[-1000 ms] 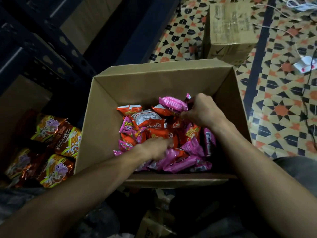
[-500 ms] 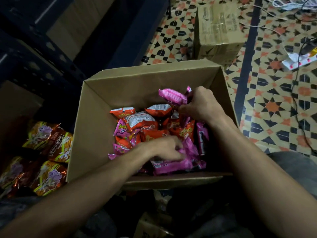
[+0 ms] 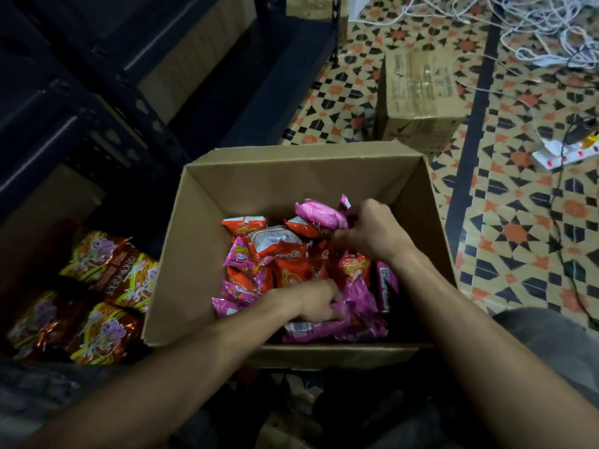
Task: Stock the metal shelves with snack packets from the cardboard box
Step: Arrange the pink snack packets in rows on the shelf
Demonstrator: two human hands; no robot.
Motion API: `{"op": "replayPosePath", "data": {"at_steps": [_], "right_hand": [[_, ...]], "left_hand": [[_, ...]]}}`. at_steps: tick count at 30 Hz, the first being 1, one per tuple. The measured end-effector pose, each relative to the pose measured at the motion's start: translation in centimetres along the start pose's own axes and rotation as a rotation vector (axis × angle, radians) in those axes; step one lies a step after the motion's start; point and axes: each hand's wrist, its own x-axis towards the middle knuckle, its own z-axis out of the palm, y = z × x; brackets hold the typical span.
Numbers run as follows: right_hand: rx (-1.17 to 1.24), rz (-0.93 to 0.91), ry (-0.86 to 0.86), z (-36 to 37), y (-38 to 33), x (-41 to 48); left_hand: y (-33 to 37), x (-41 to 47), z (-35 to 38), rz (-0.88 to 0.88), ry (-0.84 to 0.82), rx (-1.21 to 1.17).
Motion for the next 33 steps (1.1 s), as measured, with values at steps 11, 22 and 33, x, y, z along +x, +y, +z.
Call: {"op": "replayPosePath", "data": {"at_steps": [11, 22, 33], "right_hand": [[0.21, -0.262, 0.032, -1.0, -8.9, -2.8], [0.374, -0.782, 0.042, -3.4, -26.6, -4.5], [0.607, -0.932, -0.036, -3.3, -40.2, -3.9]], "left_hand": [[-7.0, -14.7, -0.5, 0.064, 0.785, -0.524], [-8.8, -31.0, -5.6, 0.12, 1.46, -0.859], [-11.4, -42.4, -10.6, 0.123, 1.817, -1.335]]}}
